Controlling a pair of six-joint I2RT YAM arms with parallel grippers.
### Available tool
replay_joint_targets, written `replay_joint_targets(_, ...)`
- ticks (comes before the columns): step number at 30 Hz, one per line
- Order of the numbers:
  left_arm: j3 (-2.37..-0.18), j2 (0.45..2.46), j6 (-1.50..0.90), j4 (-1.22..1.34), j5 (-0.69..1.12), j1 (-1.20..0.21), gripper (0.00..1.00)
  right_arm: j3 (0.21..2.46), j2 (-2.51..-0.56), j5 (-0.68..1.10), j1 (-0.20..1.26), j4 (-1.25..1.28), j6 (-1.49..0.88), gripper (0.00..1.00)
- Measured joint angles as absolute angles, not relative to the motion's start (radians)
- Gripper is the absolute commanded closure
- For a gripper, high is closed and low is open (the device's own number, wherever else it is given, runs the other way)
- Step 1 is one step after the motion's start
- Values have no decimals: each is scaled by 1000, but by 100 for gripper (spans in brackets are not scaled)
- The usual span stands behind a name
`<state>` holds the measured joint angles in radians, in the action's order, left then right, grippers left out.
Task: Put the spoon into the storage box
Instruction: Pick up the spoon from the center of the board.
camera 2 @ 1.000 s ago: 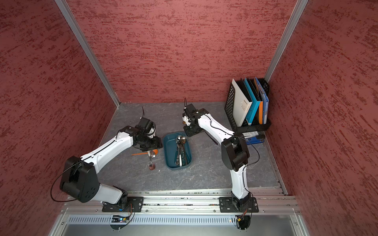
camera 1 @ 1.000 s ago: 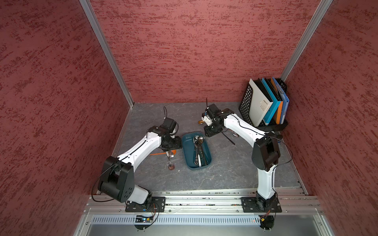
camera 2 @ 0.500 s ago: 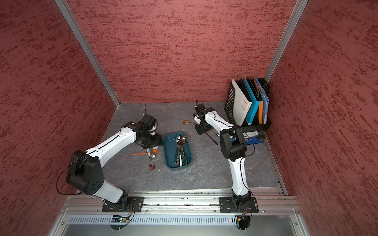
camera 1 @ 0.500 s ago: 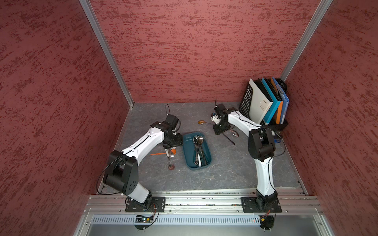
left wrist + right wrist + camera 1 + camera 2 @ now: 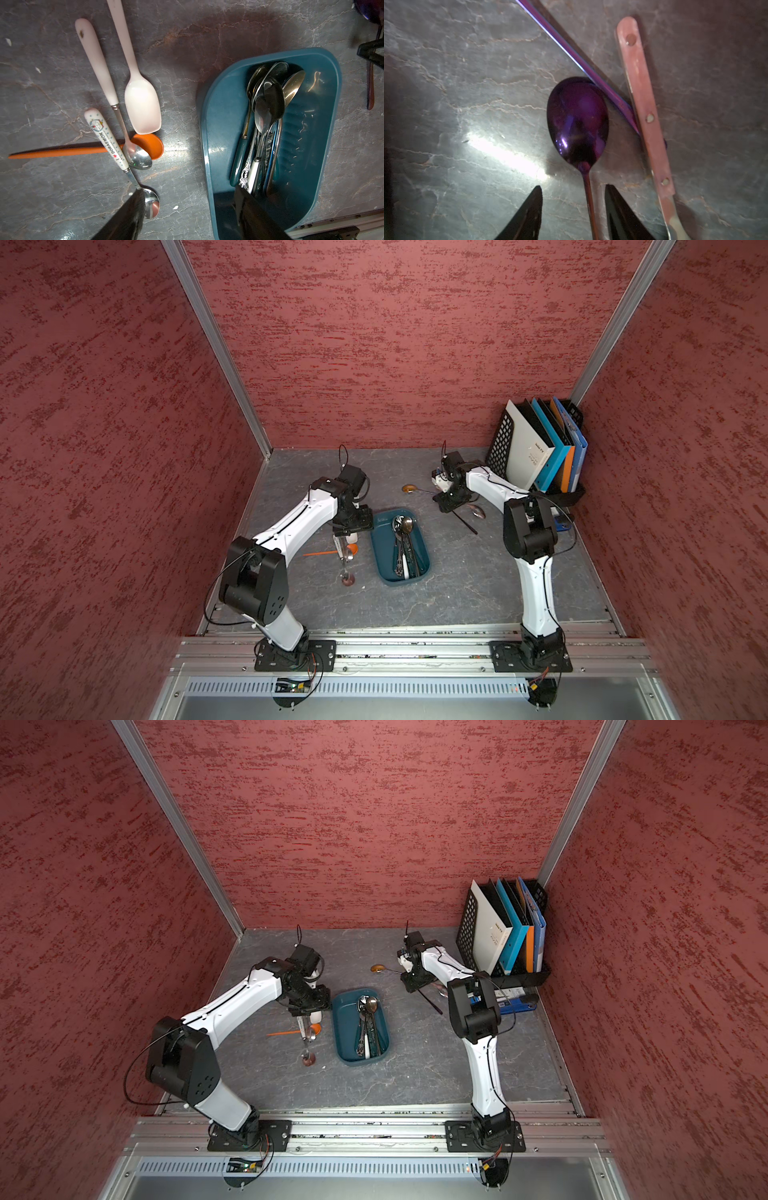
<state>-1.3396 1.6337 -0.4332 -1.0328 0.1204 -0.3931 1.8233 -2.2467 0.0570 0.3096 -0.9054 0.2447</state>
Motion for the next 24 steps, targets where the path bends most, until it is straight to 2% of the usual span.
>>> replay_joint_targets(4,-1359,1641,-433,-1046,110,-394,29,1822,-2250,70,307,-900,250,53)
replay_joint_targets(8,-1365,1655,-433,-1056,103,-395,29,1789,-2250,101,307,-878,252,63)
replay_joint_targets(13,-1366,1666,-433,-1066,99,-397,29,1774,-2250,111,302,-864,251,70)
replay_joint_targets(19,-1371,1672,-432,-1077,97,-398,29,1773,-2250,116,294,-857,252,87)
replay_joint_targets(24,-1371,1672,-432,-1077,96,-398,29,1773,-2250,120,290,-855,255,90)
